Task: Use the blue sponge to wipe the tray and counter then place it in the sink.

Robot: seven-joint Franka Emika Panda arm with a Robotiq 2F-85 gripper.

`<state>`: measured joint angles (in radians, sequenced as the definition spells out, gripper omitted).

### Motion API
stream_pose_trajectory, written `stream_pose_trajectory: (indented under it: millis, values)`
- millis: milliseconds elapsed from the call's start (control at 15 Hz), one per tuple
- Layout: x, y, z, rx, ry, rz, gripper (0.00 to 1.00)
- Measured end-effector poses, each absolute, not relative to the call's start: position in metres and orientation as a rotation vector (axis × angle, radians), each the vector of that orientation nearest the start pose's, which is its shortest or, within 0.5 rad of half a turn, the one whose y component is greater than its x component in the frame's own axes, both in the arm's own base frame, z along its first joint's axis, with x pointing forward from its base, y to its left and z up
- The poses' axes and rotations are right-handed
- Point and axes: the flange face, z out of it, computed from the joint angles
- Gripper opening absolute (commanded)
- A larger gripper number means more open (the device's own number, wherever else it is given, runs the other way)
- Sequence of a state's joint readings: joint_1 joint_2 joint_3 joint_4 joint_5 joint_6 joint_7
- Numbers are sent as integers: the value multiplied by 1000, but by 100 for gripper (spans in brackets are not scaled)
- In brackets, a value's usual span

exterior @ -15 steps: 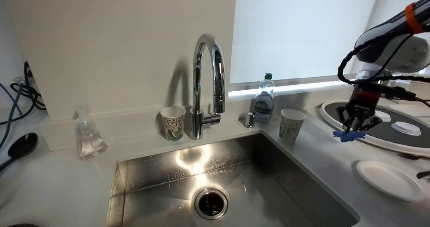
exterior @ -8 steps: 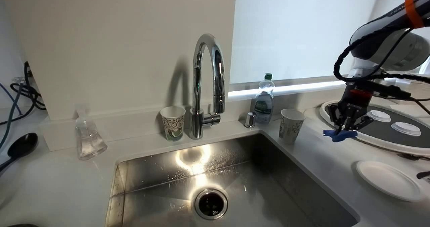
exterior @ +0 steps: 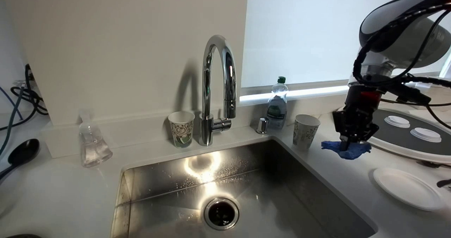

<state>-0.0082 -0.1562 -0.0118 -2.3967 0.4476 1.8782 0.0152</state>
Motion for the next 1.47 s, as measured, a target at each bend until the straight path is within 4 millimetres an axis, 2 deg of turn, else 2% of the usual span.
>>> stream_pose_trajectory:
  millis: [400, 533, 667, 867, 1067, 1467]
  values:
    - [417, 106, 363, -2656, 38, 500, 4]
    - [412, 127, 362, -2652, -27, 508, 43]
    - [409, 142, 360, -2648, -74, 502, 56]
    - [408, 152, 356, -2649, -109, 487, 81]
    - [408, 151, 351, -2651, -118, 476, 99]
    - [408, 147, 350, -2649, -118, 472, 100]
